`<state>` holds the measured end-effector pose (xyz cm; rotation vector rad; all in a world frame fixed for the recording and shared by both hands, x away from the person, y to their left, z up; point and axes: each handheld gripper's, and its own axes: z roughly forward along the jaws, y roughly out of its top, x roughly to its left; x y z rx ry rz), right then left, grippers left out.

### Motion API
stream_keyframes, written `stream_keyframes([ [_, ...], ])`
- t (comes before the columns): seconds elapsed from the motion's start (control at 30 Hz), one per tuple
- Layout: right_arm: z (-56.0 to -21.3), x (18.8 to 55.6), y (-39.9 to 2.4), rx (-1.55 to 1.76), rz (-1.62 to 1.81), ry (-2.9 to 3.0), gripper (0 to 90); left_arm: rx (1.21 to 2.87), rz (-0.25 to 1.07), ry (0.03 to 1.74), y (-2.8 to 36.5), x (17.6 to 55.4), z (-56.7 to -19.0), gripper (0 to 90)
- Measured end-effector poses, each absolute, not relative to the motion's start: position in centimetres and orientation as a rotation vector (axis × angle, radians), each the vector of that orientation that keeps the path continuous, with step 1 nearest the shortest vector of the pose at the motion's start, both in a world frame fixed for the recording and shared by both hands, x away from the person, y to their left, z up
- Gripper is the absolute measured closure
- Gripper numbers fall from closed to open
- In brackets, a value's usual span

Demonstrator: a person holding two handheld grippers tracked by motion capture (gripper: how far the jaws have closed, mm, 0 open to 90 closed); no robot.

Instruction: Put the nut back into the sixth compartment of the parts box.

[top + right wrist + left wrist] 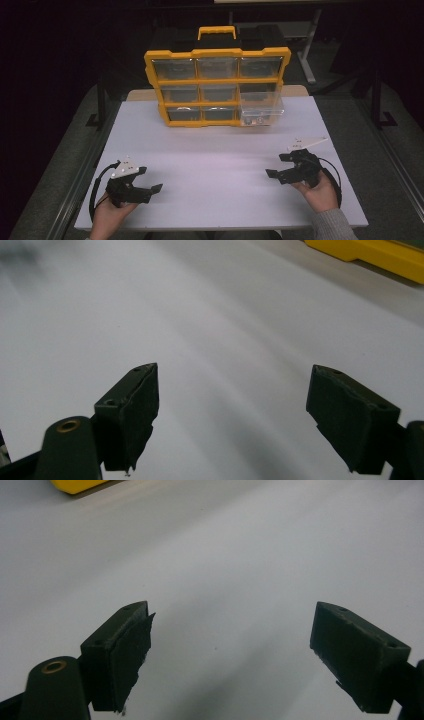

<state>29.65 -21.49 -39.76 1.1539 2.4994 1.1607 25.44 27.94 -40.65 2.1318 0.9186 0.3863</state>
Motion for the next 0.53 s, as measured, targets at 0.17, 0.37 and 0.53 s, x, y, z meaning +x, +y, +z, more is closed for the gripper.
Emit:
stream_keyframes([
  [0.17, -40.3, 29.2, -21.7, 1.159, 1.168, 2.490, 18.7, 2.134, 0.383, 0.921, 27.8, 25.3, -40.8, 16.3],
  [0.37, -41.0, 28.4, -22.0, 1.172, 1.194, 2.454, 18.2, 2.131, 0.383, 0.919, 27.8, 25.3, -40.9, 16.3],
  [0.53, -41.5, 28.1, -22.0, 1.160, 1.195, 2.464, 17.9, 2.137, 0.383, 0.909, 27.8, 25.3, -41.0, 16.3],
])
